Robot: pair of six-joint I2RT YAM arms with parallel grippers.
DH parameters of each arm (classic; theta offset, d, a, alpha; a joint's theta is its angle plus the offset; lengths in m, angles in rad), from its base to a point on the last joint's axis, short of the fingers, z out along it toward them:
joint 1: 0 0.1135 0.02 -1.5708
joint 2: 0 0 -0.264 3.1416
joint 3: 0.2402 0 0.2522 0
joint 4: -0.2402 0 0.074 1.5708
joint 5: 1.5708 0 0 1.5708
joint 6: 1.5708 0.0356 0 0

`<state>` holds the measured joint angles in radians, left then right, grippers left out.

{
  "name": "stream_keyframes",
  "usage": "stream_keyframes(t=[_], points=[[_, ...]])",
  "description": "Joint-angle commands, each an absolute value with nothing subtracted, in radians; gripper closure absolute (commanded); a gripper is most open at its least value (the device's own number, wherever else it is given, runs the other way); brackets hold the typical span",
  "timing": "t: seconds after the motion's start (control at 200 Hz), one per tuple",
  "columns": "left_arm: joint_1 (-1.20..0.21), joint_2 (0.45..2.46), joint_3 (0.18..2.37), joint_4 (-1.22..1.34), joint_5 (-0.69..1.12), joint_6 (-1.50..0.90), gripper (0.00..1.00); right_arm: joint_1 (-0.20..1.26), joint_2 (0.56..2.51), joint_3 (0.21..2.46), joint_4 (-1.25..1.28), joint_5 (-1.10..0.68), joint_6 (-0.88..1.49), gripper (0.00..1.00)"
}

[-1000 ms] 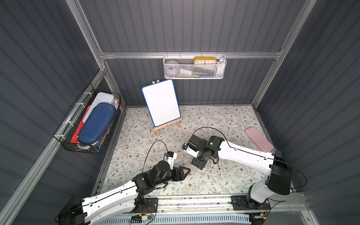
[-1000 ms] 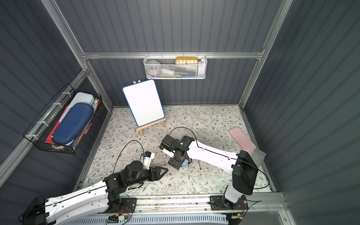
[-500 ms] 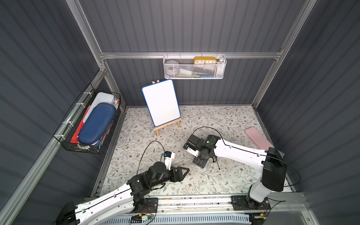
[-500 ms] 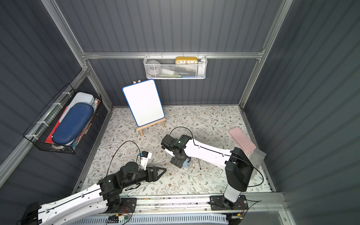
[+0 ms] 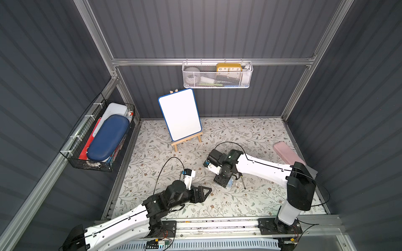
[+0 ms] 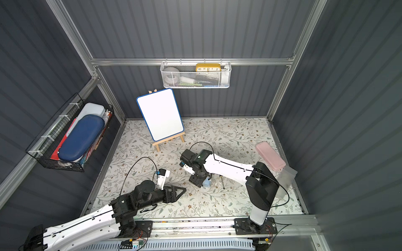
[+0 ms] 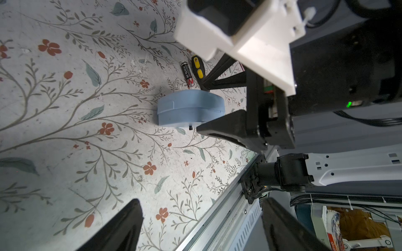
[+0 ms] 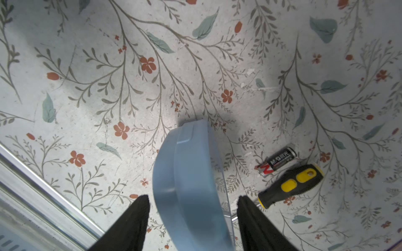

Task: Remove the battery from the alarm
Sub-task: Adjust the alarm at the center of the board.

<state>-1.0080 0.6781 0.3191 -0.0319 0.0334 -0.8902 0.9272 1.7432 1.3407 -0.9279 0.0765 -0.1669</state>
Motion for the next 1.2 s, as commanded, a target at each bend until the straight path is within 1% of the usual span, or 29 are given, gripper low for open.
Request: stream_keyframes(t=[0.0, 0.145, 0.31, 0.37, 0.49, 0.61, 0.745, 0.825, 0.89, 0.966, 1.011, 1.061, 1.191], points=[[-1.003, 0.665, 0.322, -0.061, 0.042, -0.873, 0.11, 0.919, 1.771, 1.33, -0.908, 0.109, -0.167, 0.34], [-1.003, 0.635, 0.318, -0.086, 0.03, -0.876, 0.1, 0.916, 1.778, 1.327, -0.891, 0.146, -0.147, 0.45], [-1.003, 0.594, 0.318, -0.132, 0.013, -0.888, 0.1, 0.917, 1.762, 1.311, -0.862, 0.197, -0.095, 0.65], [-1.003, 0.574, 0.319, -0.146, 0.006, -0.892, 0.1, 0.93, 1.762, 1.302, -0.845, 0.233, -0.064, 0.69], [-1.004, 0.538, 0.322, -0.176, -0.017, -0.904, 0.1, 0.977, 1.802, 1.309, -0.807, 0.367, 0.028, 0.69], [-1.003, 0.51, 0.333, -0.204, -0.046, -0.913, 0.1, 1.038, 1.942, 1.415, -0.885, 0.504, 0.142, 0.64], [-1.003, 0.498, 0.356, -0.239, -0.071, -0.919, 0.1, 1.097, 2.085, 1.531, -0.948, 0.64, 0.28, 0.63], [-1.003, 0.491, 0.376, -0.265, -0.088, -0.916, 0.1, 1.111, 2.12, 1.551, -0.922, 0.645, 0.337, 0.6], [-1.003, 0.475, 0.393, -0.285, -0.103, -0.919, 0.1, 1.132, 2.165, 1.593, -0.956, 0.677, 0.386, 0.59], [-1.003, 0.449, 0.408, -0.305, -0.119, -0.919, 0.08, 1.152, 2.209, 1.633, -0.977, 0.685, 0.412, 0.53], [-1.003, 0.435, 0.413, -0.312, -0.125, -0.92, 0.06, 1.159, 2.224, 1.64, -0.969, 0.666, 0.42, 0.51], [-1.003, 0.418, 0.418, -0.32, -0.126, -0.919, 0.01, 1.162, 2.234, 1.648, -0.965, 0.632, 0.432, 0.5], [-1.003, 0.378, 0.426, -0.348, -0.129, -0.926, 0.01, 1.162, 2.227, 1.629, -0.91, 0.571, 0.458, 0.49]])
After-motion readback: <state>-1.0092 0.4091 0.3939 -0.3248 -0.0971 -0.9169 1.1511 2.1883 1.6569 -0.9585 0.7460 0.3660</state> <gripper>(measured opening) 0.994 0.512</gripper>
